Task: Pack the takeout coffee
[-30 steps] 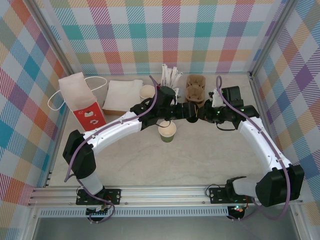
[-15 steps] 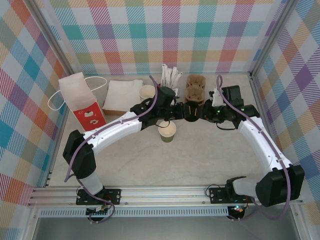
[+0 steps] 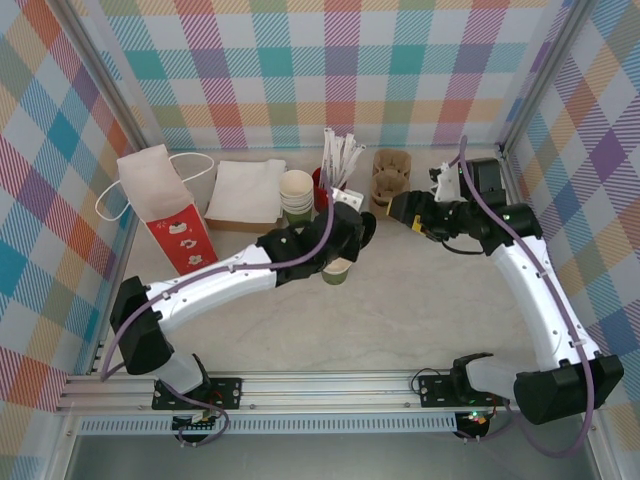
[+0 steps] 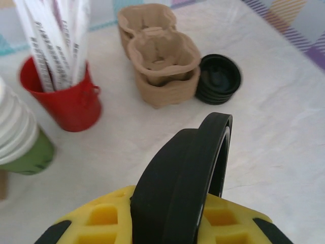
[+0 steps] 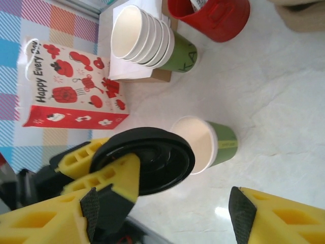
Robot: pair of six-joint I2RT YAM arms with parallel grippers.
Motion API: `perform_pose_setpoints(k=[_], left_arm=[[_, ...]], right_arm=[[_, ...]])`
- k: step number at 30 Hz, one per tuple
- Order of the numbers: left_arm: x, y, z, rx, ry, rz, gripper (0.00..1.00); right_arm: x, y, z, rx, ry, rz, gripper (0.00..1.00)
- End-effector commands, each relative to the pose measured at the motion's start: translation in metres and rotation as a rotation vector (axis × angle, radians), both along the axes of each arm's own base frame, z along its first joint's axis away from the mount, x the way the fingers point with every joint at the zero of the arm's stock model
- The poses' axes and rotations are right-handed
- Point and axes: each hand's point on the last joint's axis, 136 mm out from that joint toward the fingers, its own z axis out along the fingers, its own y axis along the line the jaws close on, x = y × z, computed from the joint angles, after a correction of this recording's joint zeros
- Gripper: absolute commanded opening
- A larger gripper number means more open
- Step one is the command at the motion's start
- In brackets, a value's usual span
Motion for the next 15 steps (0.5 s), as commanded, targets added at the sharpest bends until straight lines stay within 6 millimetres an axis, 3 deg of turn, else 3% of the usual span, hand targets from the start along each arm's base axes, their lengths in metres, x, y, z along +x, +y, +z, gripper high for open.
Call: perform_pose_setpoints(k=[1,5,15], left_arm=[[0.007,0.023,0.010,0.223,-0.212,0.057,0.09],[0.004,0.013,0.012,0.276,-0.303,0.031,0.07],[-0.004,-0.007,0.008,0.274,-0.326,-0.025,0.07]], right_arm=[[-0.010,0.007,0.006,0.118,0.169,-0.058,0.70],[-0.008,0.013,0.007,0.201,0.261,-0.102,0.70],[0.006,0.028,-0.015,0.263,0.430,-0.148,0.69]])
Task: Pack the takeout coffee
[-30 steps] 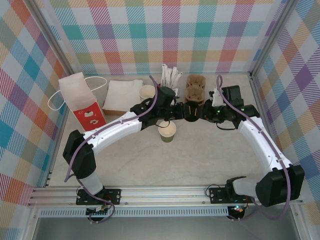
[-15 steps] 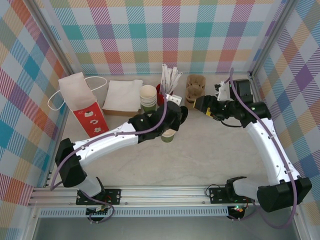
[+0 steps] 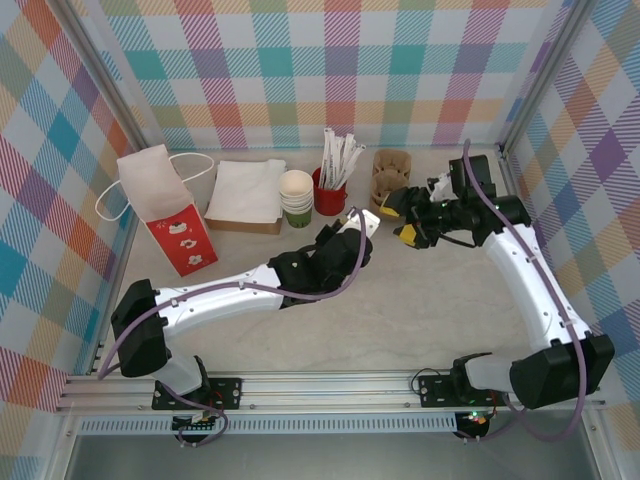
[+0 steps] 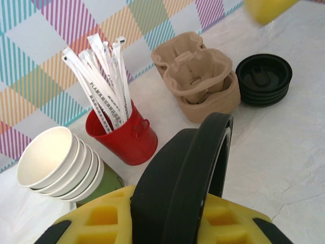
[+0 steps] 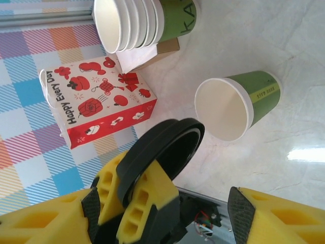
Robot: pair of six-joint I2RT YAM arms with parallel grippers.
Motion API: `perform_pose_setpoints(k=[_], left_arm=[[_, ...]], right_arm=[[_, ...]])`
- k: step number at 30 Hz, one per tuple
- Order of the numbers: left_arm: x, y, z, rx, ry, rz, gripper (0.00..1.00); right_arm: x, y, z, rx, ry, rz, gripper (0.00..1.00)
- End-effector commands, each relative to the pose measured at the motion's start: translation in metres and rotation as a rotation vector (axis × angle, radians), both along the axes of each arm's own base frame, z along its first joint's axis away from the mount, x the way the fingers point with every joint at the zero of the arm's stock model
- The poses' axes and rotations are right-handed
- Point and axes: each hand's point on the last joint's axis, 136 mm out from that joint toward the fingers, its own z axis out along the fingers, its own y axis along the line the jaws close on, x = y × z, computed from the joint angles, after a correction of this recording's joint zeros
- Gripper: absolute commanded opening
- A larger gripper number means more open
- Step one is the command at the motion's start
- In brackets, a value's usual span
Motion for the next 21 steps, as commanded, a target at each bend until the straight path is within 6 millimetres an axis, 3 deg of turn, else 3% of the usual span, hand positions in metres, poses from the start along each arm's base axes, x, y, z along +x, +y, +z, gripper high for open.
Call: perform_pose_setpoints(k=[1,6,18,21], left_arm=[[0.000,-0.006,0.001,0.005,-0.030,-0.002,0.07],[-0.001,-0.010,0.002,-0.013,-0.023,-0.014,0.07],[-0.001,-0.013,0.004,-0.030,-0.023,-0.016,0.07],[-0.001,-0.013,0.005,-0.041,-0.020,-0.017,0.08]], right_arm=[[0.003,0.012,0.002,0.064,0.055,-0.007,0.69],[0.011,0.023,-0.002,0.084,0.070,-0.003,0.67],[0.013,0.039,-0.019,0.110,0.122,0.029,0.50],[0.014,0.042,-0.020,0.119,0.120,0.042,0.41]])
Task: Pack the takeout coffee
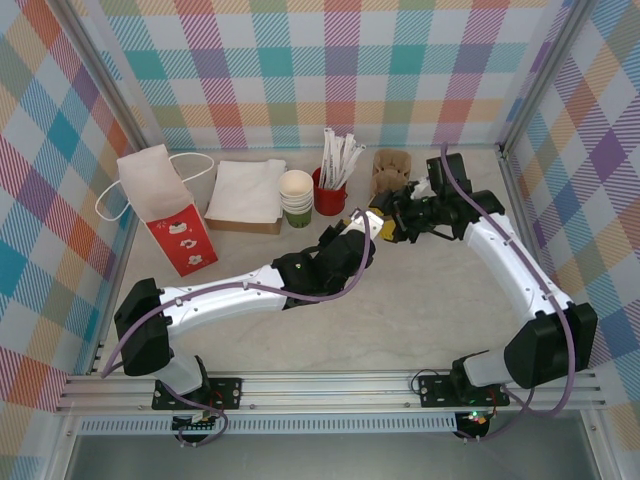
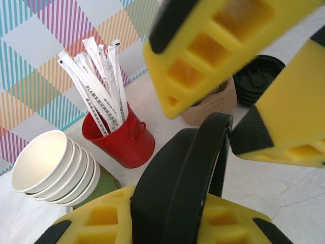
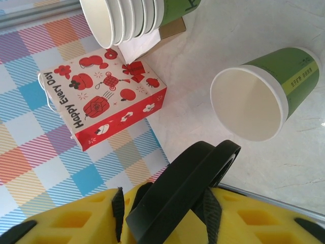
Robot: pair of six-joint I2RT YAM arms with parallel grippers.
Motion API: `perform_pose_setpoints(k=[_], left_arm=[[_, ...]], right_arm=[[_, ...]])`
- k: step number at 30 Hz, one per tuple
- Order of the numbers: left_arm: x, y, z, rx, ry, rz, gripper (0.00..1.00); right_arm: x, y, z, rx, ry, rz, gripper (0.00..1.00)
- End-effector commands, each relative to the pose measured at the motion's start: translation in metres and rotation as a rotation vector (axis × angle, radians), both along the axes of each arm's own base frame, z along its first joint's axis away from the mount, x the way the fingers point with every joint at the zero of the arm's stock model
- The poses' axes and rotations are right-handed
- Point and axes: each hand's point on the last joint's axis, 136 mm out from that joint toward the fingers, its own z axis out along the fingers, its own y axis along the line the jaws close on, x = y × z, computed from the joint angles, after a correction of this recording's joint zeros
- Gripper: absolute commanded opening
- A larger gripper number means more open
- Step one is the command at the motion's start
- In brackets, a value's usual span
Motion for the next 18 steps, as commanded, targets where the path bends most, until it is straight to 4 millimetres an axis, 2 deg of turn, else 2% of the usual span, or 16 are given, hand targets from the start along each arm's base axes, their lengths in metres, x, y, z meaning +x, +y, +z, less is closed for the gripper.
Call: perform_pose_setpoints(k=[1,11,15,18], left_arm=[[-0.0016,-0.0080,0.0088,-0.046,-0.015,-0.011,0.09],[-0.0053,-0.0086,0.0157,-0.091,-0.003,-0.027,0.17],[-0.0080,-0.0099,0.0171,-0.112,0.007,-0.043,0.20],[-0.0095,-0.0125,0.0160,-0.115,0.013,-0.061,0.18]], right_arm=[[-0.0017,0.0088,-0.0016,0.037,0.011,0.031,0.38],[-0.0061,0.0128,-0.0064,0.056,0.027,0.055,0.21],[-0.0076,0.0128,-0.0087,0.068,0.032,0.048,0.18],[-0.0078,0.0130,-0.0088,0.075,0.033,0.042,0.22]])
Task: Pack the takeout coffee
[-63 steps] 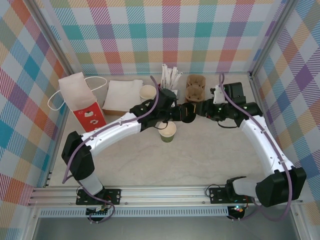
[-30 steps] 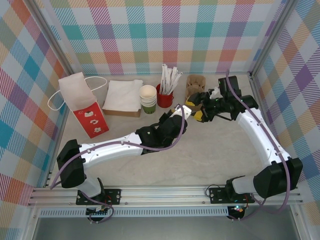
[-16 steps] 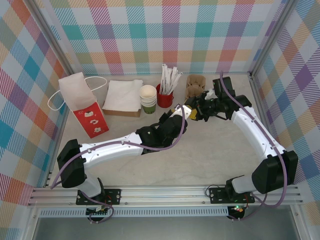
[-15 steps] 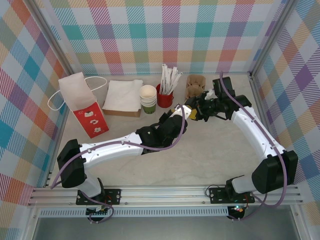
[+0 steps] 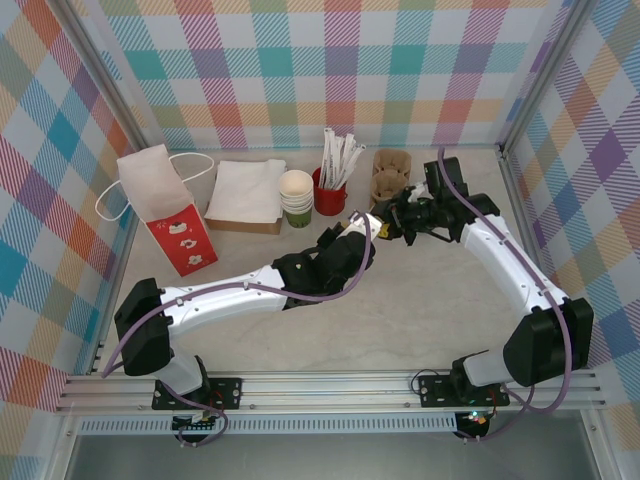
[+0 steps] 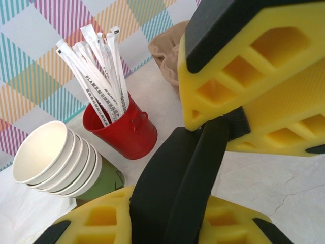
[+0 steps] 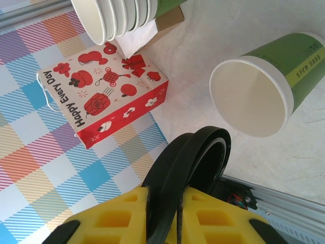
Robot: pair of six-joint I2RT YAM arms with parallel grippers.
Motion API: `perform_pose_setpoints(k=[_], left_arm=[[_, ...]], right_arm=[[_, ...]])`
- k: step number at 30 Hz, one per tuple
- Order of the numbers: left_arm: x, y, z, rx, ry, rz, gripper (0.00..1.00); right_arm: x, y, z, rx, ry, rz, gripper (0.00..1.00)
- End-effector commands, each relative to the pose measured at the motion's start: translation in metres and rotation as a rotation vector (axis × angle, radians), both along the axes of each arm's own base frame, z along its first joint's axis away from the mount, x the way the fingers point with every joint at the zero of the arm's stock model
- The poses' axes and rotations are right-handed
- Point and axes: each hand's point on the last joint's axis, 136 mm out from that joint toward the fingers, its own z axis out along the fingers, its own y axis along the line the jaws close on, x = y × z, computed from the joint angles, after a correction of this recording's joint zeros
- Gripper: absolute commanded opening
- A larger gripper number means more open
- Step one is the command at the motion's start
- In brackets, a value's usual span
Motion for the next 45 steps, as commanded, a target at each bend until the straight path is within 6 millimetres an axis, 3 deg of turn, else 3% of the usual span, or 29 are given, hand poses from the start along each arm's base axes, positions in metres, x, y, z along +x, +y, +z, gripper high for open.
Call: perform_pose_setpoints(k=[1,4,13,21,27,34,39,45], left_arm=[[-0.008,-0.017,0.026,-0.147,-0.008,-0.065,0.17],[-0.008,-0.019,0.024,-0.147,-0.007,-0.071,0.17],[-0.007,-0.024,0.024,-0.163,-0.001,-0.072,0.17],[-0.008,-0.026,0.027,-0.201,0.009,-0.080,0.26],[-0.012,-0.024,0.031,-0.243,0.019,-0.083,0.40],[-0.016,-0.009,0.036,-0.262,0.022,-0.063,0.59],[-0.019,0.014,0.037,-0.330,0.073,-0.027,0.80],[-0.015,0.050,0.036,-0.577,0.256,0.040,0.97]], right_arm=[[-0.005,0.008,0.005,0.037,-0.032,0.039,0.24],[-0.003,0.008,0.008,0.047,-0.037,0.029,0.28],[-0.001,0.016,0.010,0.077,-0.023,0.004,0.30],[-0.002,0.020,0.008,0.092,-0.009,-0.005,0.27],[-0.002,0.017,0.005,0.075,-0.016,-0.021,0.16],[0.000,0.015,-0.003,0.057,-0.060,-0.002,0.12],[0.001,0.006,-0.004,0.034,-0.162,0.021,0.12],[0.001,-0.003,-0.007,-0.001,-0.318,0.059,0.12]])
